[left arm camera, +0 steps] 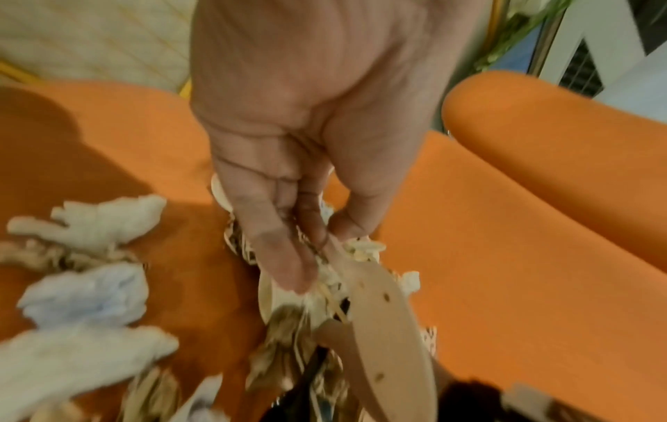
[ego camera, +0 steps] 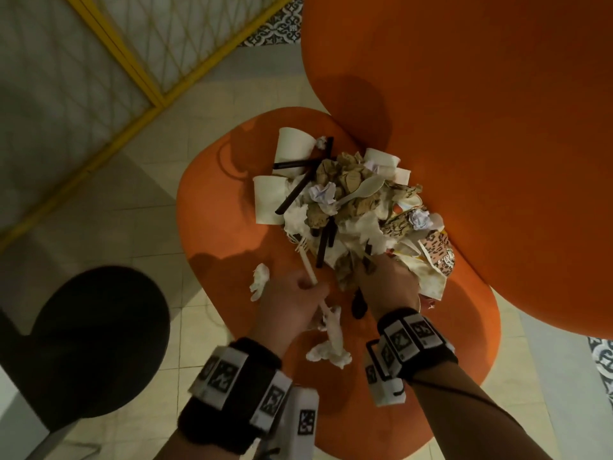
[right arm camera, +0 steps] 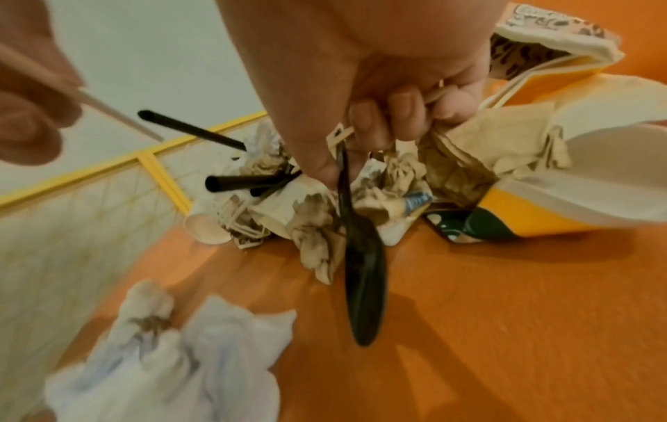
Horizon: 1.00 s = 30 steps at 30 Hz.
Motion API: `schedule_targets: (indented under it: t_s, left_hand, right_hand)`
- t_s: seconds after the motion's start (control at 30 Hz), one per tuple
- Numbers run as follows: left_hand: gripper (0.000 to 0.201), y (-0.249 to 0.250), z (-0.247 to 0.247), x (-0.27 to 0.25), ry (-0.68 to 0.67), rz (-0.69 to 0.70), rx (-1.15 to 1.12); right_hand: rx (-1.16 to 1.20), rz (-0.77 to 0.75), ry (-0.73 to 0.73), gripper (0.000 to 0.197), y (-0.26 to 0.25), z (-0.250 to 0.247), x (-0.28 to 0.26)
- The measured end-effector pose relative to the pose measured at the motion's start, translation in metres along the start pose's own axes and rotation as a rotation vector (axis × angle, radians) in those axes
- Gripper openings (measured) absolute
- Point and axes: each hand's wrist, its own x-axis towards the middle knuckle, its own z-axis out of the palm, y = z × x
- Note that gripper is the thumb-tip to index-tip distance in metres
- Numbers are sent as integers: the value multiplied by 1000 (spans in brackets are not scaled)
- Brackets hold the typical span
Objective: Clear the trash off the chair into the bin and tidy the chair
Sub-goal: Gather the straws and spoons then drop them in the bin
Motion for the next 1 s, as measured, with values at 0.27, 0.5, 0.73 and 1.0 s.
schedule_targets:
  t_s: [0.27, 0.5, 0.73, 1.0]
  left_hand:
    - [15, 61, -41, 17, 241, 286, -20]
    - [16, 106, -55, 60, 241, 396, -91]
    - [18, 132, -48, 124, 333, 241, 290]
    - [23, 121, -26, 174, 212, 327, 1027]
  right_hand:
    - [334, -77, 34, 17, -18, -27, -15]
    - [184, -133, 62, 37, -13, -29, -20]
    - [234, -78, -25, 19, -10, -36, -22]
    - [296, -67, 69, 22, -27, -86, 11]
